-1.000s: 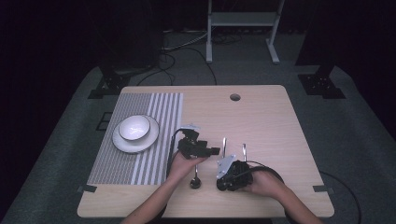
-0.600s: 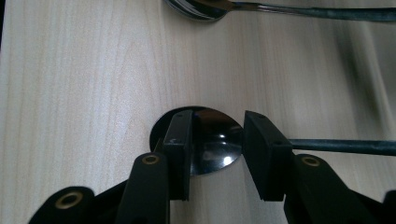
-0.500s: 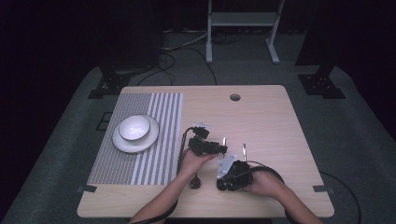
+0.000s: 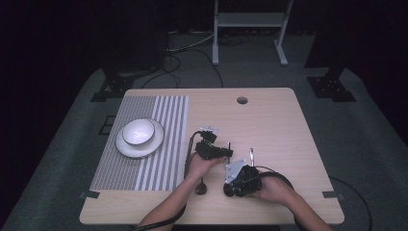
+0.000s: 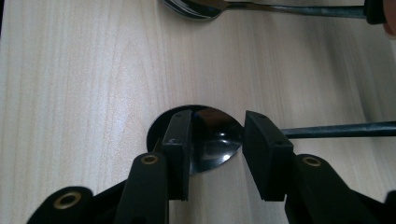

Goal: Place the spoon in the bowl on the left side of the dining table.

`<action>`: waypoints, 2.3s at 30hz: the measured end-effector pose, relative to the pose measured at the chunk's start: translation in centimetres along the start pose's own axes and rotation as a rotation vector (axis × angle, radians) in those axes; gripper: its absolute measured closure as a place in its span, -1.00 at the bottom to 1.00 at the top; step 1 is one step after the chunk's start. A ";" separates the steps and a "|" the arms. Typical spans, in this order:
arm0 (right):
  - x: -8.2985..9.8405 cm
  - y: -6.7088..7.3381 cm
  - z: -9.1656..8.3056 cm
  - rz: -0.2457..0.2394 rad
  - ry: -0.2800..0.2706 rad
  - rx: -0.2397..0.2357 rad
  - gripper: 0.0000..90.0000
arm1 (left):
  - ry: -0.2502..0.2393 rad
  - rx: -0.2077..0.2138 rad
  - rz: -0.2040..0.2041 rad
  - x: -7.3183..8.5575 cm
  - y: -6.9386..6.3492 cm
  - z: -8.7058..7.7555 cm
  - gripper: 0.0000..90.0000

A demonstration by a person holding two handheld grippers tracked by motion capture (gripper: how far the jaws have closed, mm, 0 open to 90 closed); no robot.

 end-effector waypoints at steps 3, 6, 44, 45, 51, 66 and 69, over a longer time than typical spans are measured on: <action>0.1 -0.1 0.0 -0.002 0.001 0.009 0.31 | -0.019 0.022 -0.013 -0.2 -0.4 -0.2 0.78; 0.2 -0.3 -0.1 0.002 0.002 0.021 0.27 | -0.038 0.037 -0.026 -0.4 -0.5 -0.4 0.81; 6.1 -3.5 -6.2 0.376 -0.199 0.165 -0.15 | -0.185 0.073 0.122 -6.0 -4.0 -7.7 0.98; 6.1 -3.5 -6.2 0.376 -0.199 0.165 -0.15 | -0.186 0.072 0.124 -6.1 -4.0 -7.9 0.98; 7.0 -3.8 -7.4 0.413 -0.228 0.198 -0.20 | -0.196 0.042 0.138 -6.9 -3.1 -9.5 0.98; 8.7 -4.0 -9.1 0.476 -0.248 0.244 -0.26 | -0.236 -0.029 0.141 -8.6 -0.7 -13.3 0.98; 8.9 -4.0 -9.3 0.483 -0.252 0.249 -0.26 | -0.245 -0.051 0.137 -9.1 0.0 -14.3 0.98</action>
Point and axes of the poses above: each handheld gripper's, and its own axes: z roughly forward along the jaws, x roughly out of its underside, y roughly to its left, the point moved 10 cm from there along z, roughly forward along the jaws, and after that the axes turned 11 degrees about -y, right-handed, at the moved point
